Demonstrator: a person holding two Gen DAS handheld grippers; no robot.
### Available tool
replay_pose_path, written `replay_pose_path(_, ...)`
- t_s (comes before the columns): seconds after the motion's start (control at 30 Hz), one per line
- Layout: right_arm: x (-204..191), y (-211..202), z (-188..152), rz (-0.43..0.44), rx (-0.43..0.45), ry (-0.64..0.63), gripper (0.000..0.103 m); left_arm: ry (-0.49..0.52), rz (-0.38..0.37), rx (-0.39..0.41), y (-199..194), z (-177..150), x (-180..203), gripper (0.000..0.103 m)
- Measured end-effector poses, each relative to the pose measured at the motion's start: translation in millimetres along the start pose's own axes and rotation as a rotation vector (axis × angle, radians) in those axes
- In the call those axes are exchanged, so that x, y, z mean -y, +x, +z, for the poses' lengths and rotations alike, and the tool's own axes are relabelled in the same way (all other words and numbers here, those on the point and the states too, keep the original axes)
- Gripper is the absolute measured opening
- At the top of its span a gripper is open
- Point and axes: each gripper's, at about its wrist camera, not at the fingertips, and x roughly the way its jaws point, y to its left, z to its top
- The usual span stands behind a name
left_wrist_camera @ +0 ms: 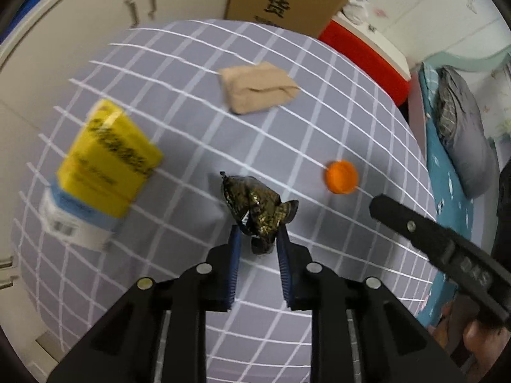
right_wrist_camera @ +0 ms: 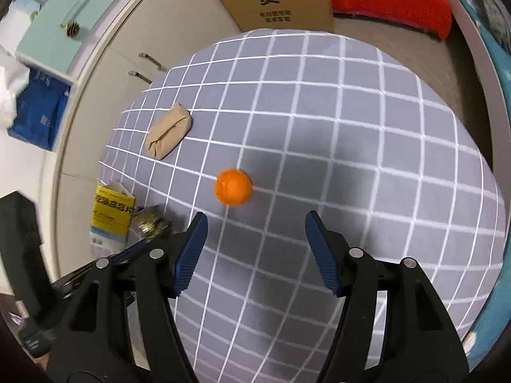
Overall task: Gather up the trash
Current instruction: 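Grasp the orange bottle cap with the right tool, then carry wrapper in left tool while right tool carries cap to the bin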
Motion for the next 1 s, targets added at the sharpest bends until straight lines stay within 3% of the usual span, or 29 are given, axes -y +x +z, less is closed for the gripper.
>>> replay_pose_path(0.2, -31.3, 24.2, 9.0, -0.075, -0.001, -0.146, 0.061, -0.049, 0.028, 0.022, -15.4, -3.4, -22.4, 0.021)
replay_pose_path(0.27, -36.1, 31.9, 10.2, -0.071, -0.016, -0.169, 0.056, -0.056, 0.035, 0.023, -18.3, -4.8, -27.8, 0.021)
replay_pose_path(0.33, -39.8, 37.2, 10.9, -0.079, -0.026, -0.191, 0.038, -0.061, 0.036, 0.024, -18.1, -5.2, -25.6, 0.021)
replay_pose_path(0.43, -43.1, 41.4, 10.1, -0.087, -0.029, -0.22, 0.03, -0.061, 0.036, 0.025, -19.5, -10.4, -22.0, 0.021)
replay_pose_path(0.53, -42.3, 38.6, 6.8, -0.079, -0.026, -0.239, 0.03, -0.049, 0.036, 0.026, -22.5, -16.6, -17.4, 0.021)
replay_pose_path(0.73, -14.5, 5.3, -9.8, -0.019, 0.0, -0.188, 0.03, -0.003, 0.024, 0.023, -20.7, -22.9, 17.4, 0.021)
replay_pose_path(1.0, 81.2, -65.5, -58.1, 0.044, 0.044, 0.003, 0.03, 0.15, -0.031, -0.027, -8.6, -63.2, 115.6, 0.021)
